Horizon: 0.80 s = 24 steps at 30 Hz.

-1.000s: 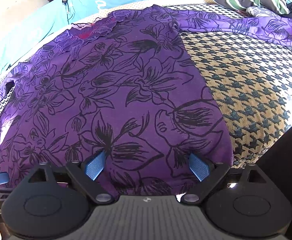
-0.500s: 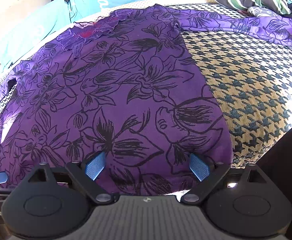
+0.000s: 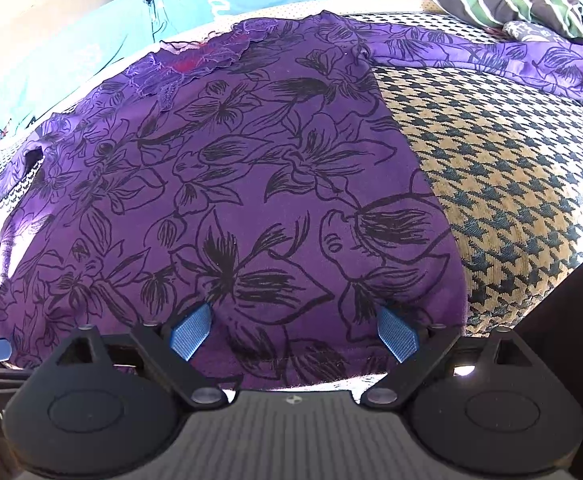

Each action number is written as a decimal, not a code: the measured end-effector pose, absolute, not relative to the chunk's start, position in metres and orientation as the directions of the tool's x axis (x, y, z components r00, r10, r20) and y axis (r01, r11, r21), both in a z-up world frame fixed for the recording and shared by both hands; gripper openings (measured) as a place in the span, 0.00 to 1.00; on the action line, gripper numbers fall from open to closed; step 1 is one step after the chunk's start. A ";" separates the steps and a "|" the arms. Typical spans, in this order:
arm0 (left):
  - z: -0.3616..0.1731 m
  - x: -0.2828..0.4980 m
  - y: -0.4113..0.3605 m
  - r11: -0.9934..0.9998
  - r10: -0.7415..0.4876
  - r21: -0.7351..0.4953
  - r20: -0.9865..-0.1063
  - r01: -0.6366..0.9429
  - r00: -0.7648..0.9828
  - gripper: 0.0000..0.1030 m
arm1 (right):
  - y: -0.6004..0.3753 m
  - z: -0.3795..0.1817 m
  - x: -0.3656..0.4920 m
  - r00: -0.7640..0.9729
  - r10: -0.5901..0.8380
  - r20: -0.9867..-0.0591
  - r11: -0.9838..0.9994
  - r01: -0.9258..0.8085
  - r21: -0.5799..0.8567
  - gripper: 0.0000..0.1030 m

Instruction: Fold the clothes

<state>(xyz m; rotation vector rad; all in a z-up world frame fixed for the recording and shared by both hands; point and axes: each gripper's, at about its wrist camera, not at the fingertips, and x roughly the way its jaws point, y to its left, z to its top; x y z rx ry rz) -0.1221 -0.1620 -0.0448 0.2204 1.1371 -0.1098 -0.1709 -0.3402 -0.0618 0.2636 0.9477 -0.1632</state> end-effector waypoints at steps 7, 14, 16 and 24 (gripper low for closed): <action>-0.046 -0.124 -0.158 0.977 0.025 0.109 -0.914 0.186 0.404 1.00 | -0.334 -0.063 -0.173 0.570 -0.019 -0.821 0.966 0.222 0.132 0.88; -0.048 -0.126 -0.153 0.979 0.031 0.106 -0.919 0.171 0.392 1.00 | -0.330 -0.064 -0.173 0.564 -0.017 -0.825 0.974 0.196 0.115 0.88; -0.049 -0.126 -0.152 0.981 0.032 0.104 -0.921 0.166 0.388 1.00 | -0.329 -0.065 -0.173 0.561 -0.015 -0.828 0.976 0.189 0.111 0.88; -0.051 -0.124 -0.144 0.985 0.043 0.104 -0.921 0.137 0.388 1.00 | -0.326 -0.067 -0.175 0.548 -0.013 -0.836 0.978 0.182 0.105 0.88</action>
